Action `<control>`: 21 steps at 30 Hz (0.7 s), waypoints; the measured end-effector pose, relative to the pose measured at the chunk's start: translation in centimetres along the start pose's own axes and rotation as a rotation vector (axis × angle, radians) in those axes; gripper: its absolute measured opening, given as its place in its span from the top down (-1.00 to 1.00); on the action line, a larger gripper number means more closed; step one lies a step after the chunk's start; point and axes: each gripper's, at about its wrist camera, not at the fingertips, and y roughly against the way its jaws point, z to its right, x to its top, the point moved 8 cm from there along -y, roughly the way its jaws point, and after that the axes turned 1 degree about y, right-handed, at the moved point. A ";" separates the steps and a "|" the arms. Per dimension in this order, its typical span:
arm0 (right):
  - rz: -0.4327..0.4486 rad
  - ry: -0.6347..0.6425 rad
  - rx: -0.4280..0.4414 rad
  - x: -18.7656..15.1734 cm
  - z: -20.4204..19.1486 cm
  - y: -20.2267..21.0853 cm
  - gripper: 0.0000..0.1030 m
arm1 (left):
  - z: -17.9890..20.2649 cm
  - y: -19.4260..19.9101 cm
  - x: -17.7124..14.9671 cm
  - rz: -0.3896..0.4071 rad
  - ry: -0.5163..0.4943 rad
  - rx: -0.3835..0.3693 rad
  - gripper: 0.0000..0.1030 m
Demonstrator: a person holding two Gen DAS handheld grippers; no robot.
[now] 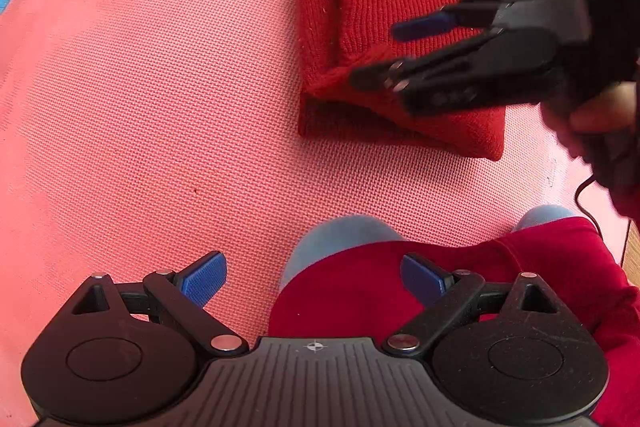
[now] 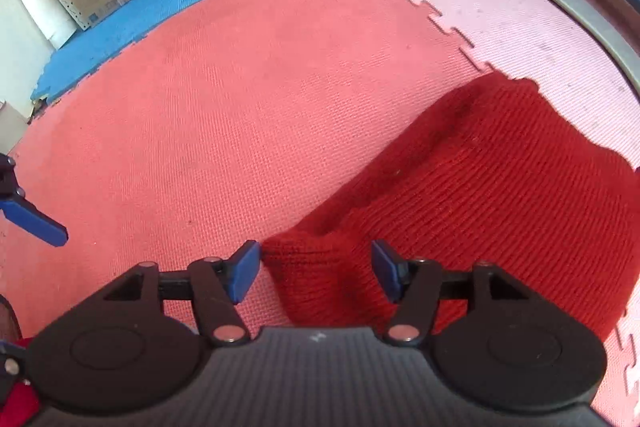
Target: Fold clothes
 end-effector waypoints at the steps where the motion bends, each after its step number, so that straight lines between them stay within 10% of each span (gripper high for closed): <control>1: 0.011 0.029 0.011 0.7 1.0 0.7 -0.30 | 0.0 0.0 0.3 -0.007 0.004 0.007 -0.84; 21: -0.243 0.624 0.210 9.9 13.2 -5.4 -0.42 | 8.2 -0.8 8.3 -0.084 0.142 -0.024 -0.84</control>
